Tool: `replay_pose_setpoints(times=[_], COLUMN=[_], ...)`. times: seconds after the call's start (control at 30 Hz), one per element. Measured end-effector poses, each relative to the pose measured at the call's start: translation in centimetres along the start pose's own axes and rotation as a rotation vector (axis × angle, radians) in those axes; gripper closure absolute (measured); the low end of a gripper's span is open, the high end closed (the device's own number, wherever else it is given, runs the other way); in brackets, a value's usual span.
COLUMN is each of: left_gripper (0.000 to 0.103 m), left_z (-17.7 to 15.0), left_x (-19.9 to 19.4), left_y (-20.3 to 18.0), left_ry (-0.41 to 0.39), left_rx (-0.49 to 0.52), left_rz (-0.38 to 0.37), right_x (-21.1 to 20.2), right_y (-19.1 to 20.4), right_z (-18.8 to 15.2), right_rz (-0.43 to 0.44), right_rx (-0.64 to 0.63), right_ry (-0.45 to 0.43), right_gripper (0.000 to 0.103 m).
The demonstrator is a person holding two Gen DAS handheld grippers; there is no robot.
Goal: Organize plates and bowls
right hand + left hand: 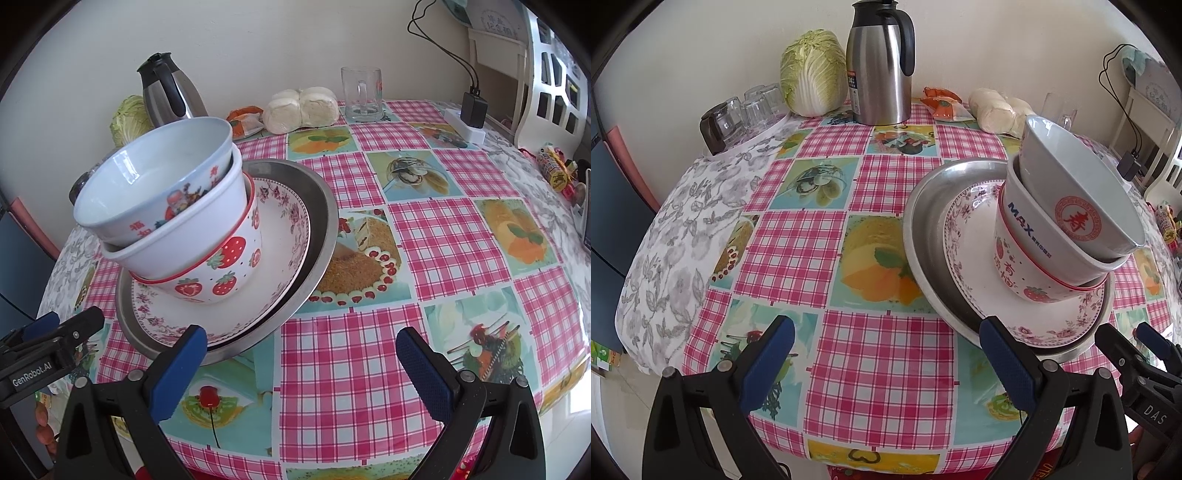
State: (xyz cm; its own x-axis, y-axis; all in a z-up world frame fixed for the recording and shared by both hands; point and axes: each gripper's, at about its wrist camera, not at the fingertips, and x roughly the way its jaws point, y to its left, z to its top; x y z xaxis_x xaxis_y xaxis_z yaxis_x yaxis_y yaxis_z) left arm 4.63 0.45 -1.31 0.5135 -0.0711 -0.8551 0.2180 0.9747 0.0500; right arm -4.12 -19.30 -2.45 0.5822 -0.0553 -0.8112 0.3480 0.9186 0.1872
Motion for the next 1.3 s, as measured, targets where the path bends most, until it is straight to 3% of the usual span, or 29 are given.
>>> replay_pose_setpoints(times=[1.3], left_gripper=[0.003], left_z=[0.09], left_x=[0.01], left_y=[0.56], left_ry=[-0.001], left_rx=[-0.027], left_rz=[-0.012], right_x=[0.31], right_y=[-0.07], right_z=[-0.1], right_rz=[-0.005], right_rx=[0.008], right_ry=[0.009], right_gripper=[0.0])
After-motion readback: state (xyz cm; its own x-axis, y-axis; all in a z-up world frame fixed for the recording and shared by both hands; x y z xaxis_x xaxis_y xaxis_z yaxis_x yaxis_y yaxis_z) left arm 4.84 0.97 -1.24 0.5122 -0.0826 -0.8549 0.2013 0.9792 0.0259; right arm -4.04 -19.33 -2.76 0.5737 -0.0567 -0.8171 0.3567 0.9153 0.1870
